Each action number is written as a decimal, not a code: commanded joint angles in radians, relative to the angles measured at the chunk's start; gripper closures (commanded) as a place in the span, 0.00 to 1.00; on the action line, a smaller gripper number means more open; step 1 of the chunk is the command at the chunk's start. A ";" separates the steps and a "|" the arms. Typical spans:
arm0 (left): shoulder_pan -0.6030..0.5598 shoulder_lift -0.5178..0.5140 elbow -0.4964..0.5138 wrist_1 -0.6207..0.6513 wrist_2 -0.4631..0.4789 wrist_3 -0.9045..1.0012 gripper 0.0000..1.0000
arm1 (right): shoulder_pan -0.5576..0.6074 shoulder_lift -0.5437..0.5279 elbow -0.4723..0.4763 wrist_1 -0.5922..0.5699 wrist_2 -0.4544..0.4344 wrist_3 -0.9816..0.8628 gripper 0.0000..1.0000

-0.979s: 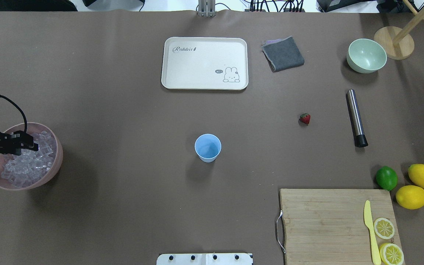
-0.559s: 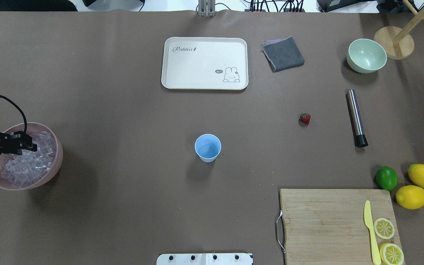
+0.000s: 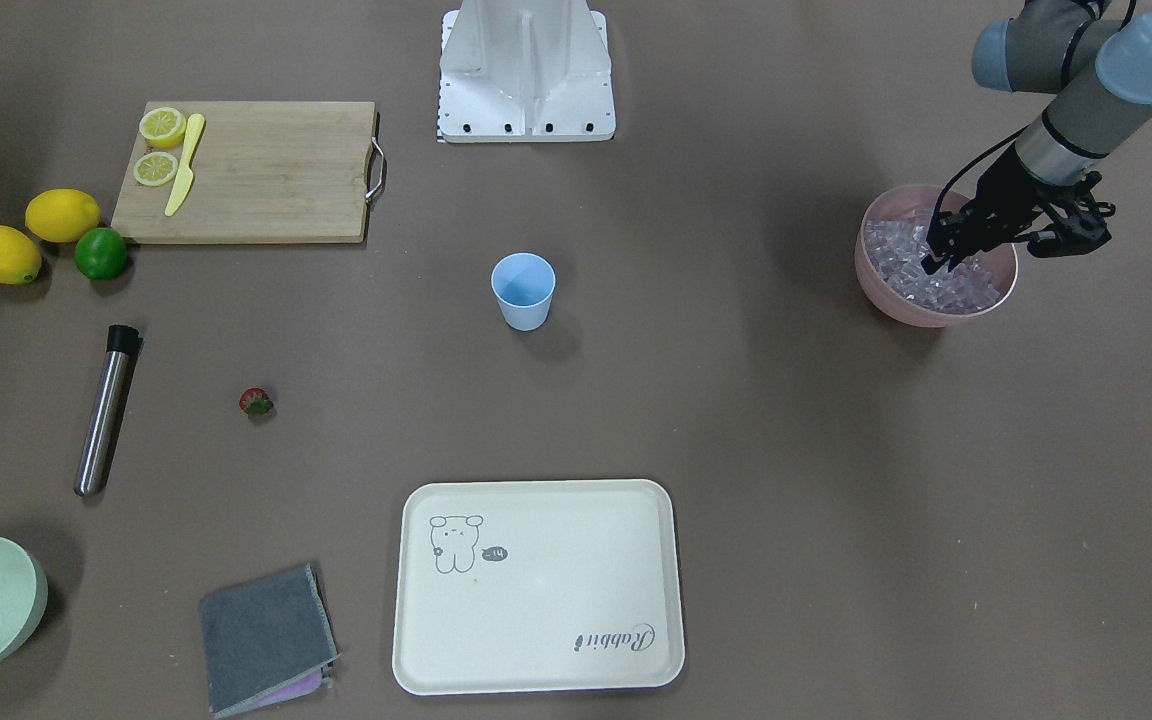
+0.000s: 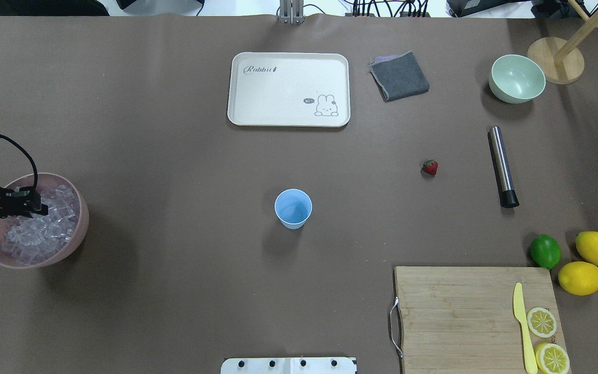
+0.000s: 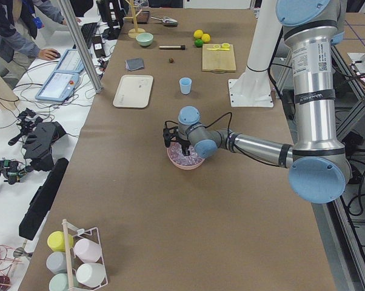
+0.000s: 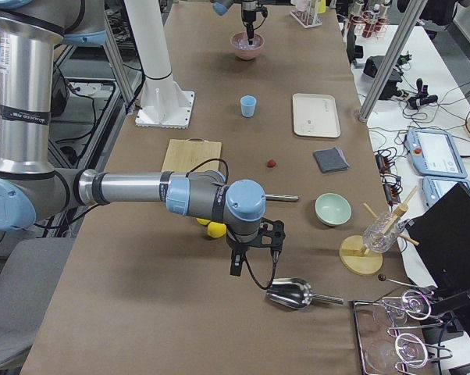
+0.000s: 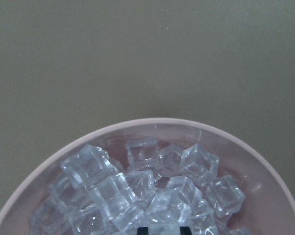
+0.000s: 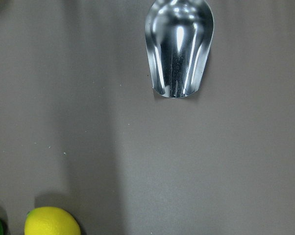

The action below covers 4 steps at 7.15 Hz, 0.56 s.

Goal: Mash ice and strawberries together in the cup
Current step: 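Close the left gripper on a clear ice cube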

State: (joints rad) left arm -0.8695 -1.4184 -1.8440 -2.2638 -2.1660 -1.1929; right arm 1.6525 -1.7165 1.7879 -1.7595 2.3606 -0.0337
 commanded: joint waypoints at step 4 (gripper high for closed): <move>-0.060 -0.098 -0.004 0.054 -0.138 0.024 0.79 | 0.000 -0.005 0.007 0.000 0.002 0.001 0.00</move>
State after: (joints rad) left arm -0.9111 -1.4603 -1.8505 -2.2463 -2.2685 -1.1707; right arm 1.6521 -1.7205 1.7920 -1.7595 2.3611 -0.0333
